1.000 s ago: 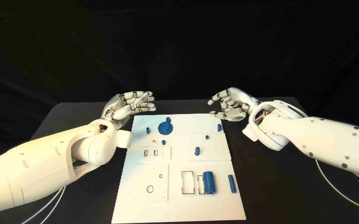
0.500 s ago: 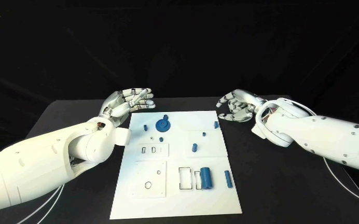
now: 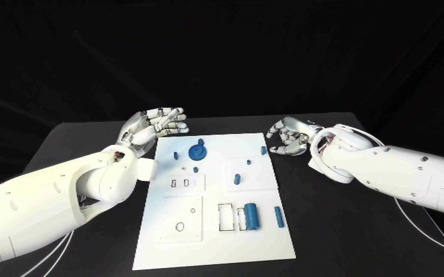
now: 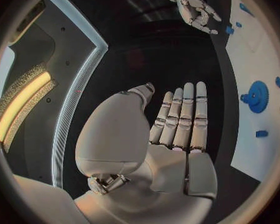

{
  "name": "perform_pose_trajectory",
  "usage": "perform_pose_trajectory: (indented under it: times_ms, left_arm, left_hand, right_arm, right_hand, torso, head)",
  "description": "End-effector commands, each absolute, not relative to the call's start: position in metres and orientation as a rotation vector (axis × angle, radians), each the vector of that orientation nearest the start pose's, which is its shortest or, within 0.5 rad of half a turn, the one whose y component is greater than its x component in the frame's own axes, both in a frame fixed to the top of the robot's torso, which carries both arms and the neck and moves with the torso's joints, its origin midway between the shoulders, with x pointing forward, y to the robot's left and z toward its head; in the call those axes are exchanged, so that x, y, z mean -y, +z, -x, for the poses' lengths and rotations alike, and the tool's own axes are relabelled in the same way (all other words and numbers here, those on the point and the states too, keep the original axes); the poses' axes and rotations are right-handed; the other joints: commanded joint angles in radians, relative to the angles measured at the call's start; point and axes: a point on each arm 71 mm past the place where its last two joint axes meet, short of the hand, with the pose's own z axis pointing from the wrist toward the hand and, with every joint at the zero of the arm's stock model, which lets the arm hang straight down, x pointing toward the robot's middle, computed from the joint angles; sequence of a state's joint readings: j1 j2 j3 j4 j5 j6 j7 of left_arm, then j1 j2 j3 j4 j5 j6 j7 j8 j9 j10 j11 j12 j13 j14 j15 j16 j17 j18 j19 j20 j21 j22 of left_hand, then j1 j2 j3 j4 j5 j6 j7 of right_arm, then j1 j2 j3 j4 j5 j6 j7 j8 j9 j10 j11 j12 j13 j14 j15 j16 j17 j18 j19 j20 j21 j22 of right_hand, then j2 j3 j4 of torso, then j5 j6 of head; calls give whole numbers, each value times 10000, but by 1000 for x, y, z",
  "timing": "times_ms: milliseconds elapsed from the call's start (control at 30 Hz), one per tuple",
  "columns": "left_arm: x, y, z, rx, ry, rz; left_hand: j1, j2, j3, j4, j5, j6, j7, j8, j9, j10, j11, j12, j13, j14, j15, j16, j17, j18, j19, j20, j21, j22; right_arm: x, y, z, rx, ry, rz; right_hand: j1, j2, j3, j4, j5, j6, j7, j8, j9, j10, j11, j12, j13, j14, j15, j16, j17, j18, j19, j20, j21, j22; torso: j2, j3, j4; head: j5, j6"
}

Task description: Assemble the parts on the task board

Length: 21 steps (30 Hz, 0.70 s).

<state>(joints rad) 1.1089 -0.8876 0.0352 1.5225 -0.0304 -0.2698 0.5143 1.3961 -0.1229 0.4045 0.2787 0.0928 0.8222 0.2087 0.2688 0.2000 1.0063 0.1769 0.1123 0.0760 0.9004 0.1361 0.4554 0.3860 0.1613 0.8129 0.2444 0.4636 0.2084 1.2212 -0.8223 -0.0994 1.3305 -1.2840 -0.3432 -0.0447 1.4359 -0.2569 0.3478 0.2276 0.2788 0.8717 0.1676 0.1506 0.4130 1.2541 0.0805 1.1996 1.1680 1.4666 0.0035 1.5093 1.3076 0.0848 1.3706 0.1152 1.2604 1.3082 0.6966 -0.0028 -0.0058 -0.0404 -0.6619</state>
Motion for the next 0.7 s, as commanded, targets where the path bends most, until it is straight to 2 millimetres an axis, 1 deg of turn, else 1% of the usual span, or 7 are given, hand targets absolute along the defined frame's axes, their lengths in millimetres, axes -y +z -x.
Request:
perform_pose_trajectory:
  times_ms: [33,167,200,300,500,533,700]
  left_arm:
    - [-230,-184,-481,-12914,-16428,10795]
    - [-229,-184,-481,-12925,-16459,10789]
    - [-229,-184,-480,-12928,-16462,10788]
    - [-229,-183,-480,-12940,-16472,10789]
    - [-229,-183,-479,-12956,-16469,10793]
    - [-230,-183,-479,-12958,-16464,10796]
    - [-230,-183,-478,-12966,-16461,10800]
  left_hand:
    - [-3,-117,74,11,-43,-64,276,29,9,-8,57,-53,-13,-92,5,-35,-6,158,-100,-3,-62,-17]
    - [-3,-119,77,11,-43,-65,277,30,10,-8,60,-56,-13,-104,9,-49,-8,159,-114,2,-69,-21]
    - [-3,-119,77,11,-43,-65,277,30,10,-8,60,-56,-13,-104,9,-49,-8,159,-114,2,-69,-21]
    - [-3,-119,77,11,-43,-65,277,30,10,-8,60,-56,-13,-104,9,-49,-8,159,-114,2,-69,-21]
    - [-3,-119,77,11,-43,-65,277,30,10,-8,60,-56,-13,-104,9,-49,-8,159,-114,2,-69,-21]
    - [-3,-119,77,11,-43,-65,277,30,10,-8,60,-56,-13,-104,9,-49,-8,159,-114,2,-69,-21]
    - [-7,-120,80,13,-43,-66,280,31,12,-7,62,-61,-12,-113,12,-65,-9,162,-128,10,-76,-26]
  right_arm:
    - [253,-208,-515,-17146,5373,-262]
    - [252,-209,-514,-17134,5373,-320]
    - [252,-210,-514,-17134,5376,-326]
    - [249,-213,-513,-17165,5400,-353]
    - [242,-219,-511,-17250,5514,-432]
    - [241,-220,-511,-17266,5539,-462]
    - [238,-222,-511,-17296,5587,-578]
  right_hand:
    - [-15,-70,-45,-4,5,-51,13,-45,-10,90,12,42,15,701,44,38,1196,-87,78,-18,51,117]
    - [-13,-65,-64,6,9,-50,12,-46,-9,136,12,92,65,711,44,55,1237,-113,147,-18,156,204]
    - [-13,-65,-64,6,9,-50,12,-46,-9,136,12,92,65,711,44,55,1237,-113,147,-18,156,204]
    - [-11,-61,-70,9,10,-49,11,-45,-9,157,11,114,87,713,44,57,1241,-117,159,-19,173,219]
    - [9,-31,-92,28,16,-27,6,-35,-4,209,6,165,130,712,40,54,1233,-122,185,-21,201,245]
    - [9,-31,-92,28,16,-27,6,-35,-4,209,6,165,130,712,40,54,1233,-122,185,-21,201,245]
    - [36,17,-99,51,15,20,-2,-13,6,272,-3,226,183,711,34,52,1228,-127,209,-25,224,268]
  torso:
    - [29,-4,-8]
    - [56,-11,31]
    - [50,-2,35]
    - [58,0,63]
    - [75,33,63]
    - [72,35,54]
    - [102,32,87]
  head:
    - [8,-33]
    - [27,-38]
    - [28,-45]
    - [41,-82]
    - [116,-122]
    - [116,-134]
    - [100,-138]
